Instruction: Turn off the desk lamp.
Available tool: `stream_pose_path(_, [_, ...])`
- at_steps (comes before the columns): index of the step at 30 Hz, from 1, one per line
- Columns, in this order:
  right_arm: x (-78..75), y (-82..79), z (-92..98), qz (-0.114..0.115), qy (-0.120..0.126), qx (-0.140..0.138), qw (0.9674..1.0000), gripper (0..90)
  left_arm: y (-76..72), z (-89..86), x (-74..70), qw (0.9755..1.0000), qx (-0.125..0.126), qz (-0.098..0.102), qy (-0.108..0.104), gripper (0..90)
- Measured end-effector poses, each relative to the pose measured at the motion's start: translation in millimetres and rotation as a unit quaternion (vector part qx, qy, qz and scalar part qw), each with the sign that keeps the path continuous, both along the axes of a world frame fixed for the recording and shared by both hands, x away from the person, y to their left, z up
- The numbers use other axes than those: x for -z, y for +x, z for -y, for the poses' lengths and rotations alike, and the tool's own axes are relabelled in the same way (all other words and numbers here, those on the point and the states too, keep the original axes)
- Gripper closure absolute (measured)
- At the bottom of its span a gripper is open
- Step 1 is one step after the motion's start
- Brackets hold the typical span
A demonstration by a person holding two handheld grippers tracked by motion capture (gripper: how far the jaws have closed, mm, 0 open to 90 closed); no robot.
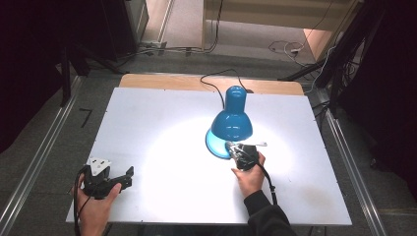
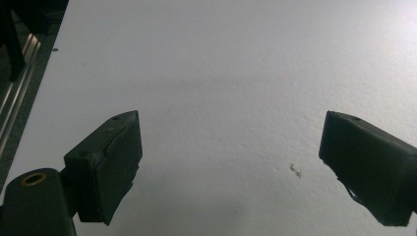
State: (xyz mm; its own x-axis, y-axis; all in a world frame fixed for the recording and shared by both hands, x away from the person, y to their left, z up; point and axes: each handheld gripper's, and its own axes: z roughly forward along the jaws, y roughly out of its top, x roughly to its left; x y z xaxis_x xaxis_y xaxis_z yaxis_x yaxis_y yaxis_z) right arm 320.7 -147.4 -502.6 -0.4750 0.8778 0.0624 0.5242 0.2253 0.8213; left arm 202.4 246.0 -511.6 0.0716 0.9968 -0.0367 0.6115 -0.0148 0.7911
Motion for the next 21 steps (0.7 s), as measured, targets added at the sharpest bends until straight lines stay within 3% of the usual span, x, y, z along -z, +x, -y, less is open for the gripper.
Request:
stream_pose_path(15, [0.8,2.4,0.1,0.003,0.004,-0.001,1.0000,88.6,-0.2,0.2,-0.3,1.0000,0.000,0.001,-0.001,10.3])
stream_pose_path(17, [2.9,4.7,-0.3,0.009,-0.005,0.009,0.9999,88.7,-0.3,0.1,-0.3,1.0000,0.000,0.001,-0.001,10.3])
stream_pose_path(19, [2.3,6.4,0.8,0.001,0.005,0.007,1.0000,88.7,-0.5,-0.2,-0.6,1.0000,-0.001,0.002,-0.001,10.3])
stream_pose_path(21, [2.6,5.8,-1.2,0.009,-0.005,0.005,0.9999,88.7,-0.3,-0.7,-0.3,1.0000,-0.002,0.002,-0.002,10.3])
